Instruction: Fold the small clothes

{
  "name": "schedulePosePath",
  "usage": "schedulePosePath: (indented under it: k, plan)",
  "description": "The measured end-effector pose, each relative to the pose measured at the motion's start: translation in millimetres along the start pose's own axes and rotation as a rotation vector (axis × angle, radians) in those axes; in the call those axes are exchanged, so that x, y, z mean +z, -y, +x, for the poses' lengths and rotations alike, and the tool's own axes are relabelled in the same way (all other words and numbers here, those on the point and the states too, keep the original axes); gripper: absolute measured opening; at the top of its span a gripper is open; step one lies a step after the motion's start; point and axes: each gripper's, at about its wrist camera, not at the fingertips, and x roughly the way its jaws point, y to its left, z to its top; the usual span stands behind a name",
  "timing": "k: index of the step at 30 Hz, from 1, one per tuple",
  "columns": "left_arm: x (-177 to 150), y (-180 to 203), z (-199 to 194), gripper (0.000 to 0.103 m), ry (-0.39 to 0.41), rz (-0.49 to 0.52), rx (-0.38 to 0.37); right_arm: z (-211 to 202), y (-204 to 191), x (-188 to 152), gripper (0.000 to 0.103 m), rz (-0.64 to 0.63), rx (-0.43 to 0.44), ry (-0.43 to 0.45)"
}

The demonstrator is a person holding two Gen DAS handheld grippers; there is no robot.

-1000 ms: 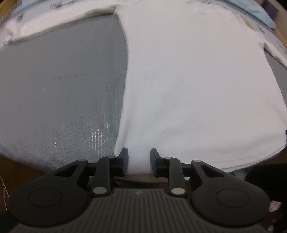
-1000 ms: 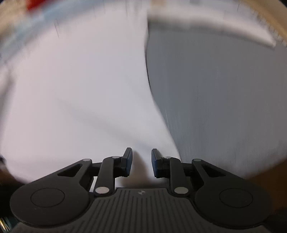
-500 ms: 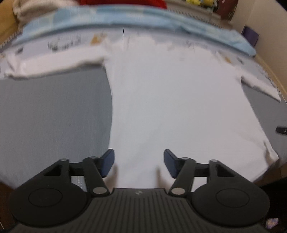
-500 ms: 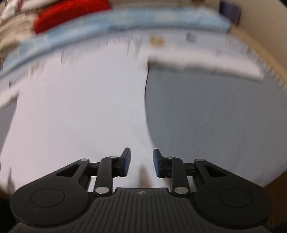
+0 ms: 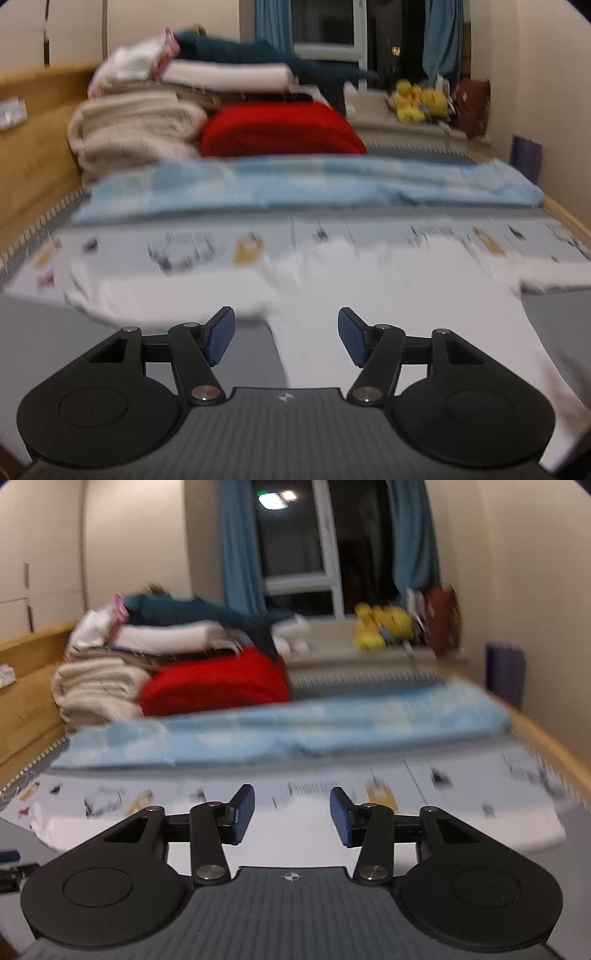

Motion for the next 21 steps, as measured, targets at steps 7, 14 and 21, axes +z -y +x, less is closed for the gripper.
schedulePosePath:
  k: [7, 14, 21]
  plan:
    - [50.9, -60.5, 86.3, 0.065, -0.017, 0.038, 0.114, 65.4, -40.2, 9.0, 0.056, -0.031, 0.092, -0.08]
    - [9.2, -180.6, 173.2, 0.049, -0.165, -0.263, 0.227, 142.8, -58.8, -34.8, 0.049, -0.081, 0.168, -0.309]
    - [-23.6, -311.0, 224.9, 0.045, -0.182, -0.555, 0.334, 173.8, -54.0, -43.0, 0.023, -0.045, 0.141, -0.344]
